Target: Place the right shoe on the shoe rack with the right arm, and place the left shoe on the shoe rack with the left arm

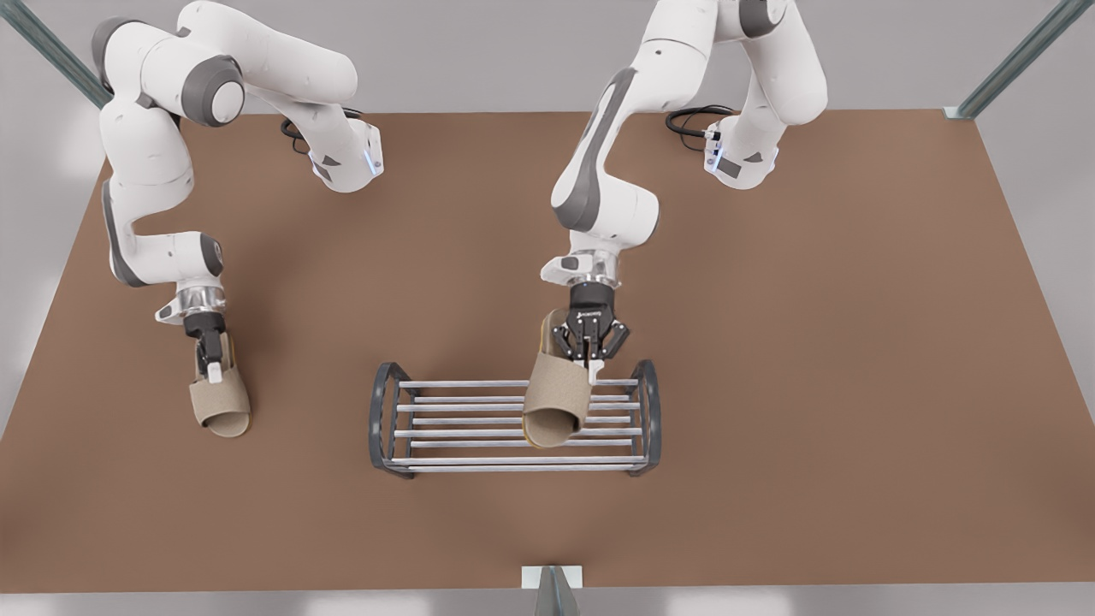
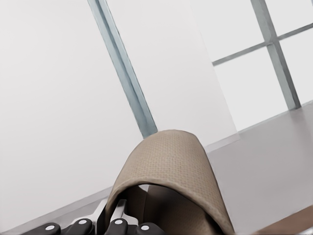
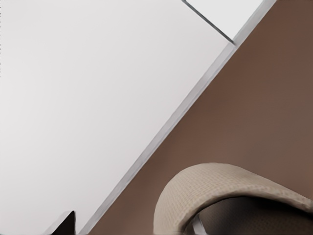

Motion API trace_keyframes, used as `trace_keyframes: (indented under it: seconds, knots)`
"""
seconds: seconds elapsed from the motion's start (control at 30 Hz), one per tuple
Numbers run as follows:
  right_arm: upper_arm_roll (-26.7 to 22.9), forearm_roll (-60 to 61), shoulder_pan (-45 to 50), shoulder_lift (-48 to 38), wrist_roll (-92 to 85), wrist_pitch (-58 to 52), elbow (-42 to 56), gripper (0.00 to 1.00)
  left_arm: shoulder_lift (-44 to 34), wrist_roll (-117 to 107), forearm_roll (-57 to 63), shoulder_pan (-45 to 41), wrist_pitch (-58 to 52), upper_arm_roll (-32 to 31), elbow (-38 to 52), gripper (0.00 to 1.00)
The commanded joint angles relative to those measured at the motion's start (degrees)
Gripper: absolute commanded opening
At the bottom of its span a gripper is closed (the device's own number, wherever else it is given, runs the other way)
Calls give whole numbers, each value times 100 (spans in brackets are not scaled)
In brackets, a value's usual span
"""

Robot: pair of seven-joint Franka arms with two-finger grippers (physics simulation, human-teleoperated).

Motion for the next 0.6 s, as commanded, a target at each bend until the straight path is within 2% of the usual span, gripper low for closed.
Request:
trace_keyframes:
  seconds: [0.0,0.1,0.23,0.3,0.37,0.4,0.43,0.5,0.57]
  knots:
    - [3,4,-22,17,182,-103,20,78,279,102,-423,44,-589,-23,31,21]
    - [20,12,-22,123,112,-243,20,66,604,190,-432,272,-712,-32,127,21]
    - [29,12,-30,123,103,-261,20,61,771,190,-432,360,-765,-41,171,21]
    - [56,12,-48,114,112,-252,29,53,789,190,-440,360,-844,-41,171,21]
    - [56,4,-48,114,112,-252,38,47,780,172,-634,360,-897,-59,110,81]
    - [64,4,-48,114,112,-252,38,42,762,128,-634,360,-906,-76,75,100]
    - [64,4,-48,114,103,-261,38,33,718,128,-625,316,-914,-76,-57,100]
    - [73,12,-57,114,-55,-270,38,22,605,128,-590,273,-914,-76,-215,100]
    - [82,4,-57,88,-55,-296,29,21,543,128,-572,202,-914,-94,-400,100]
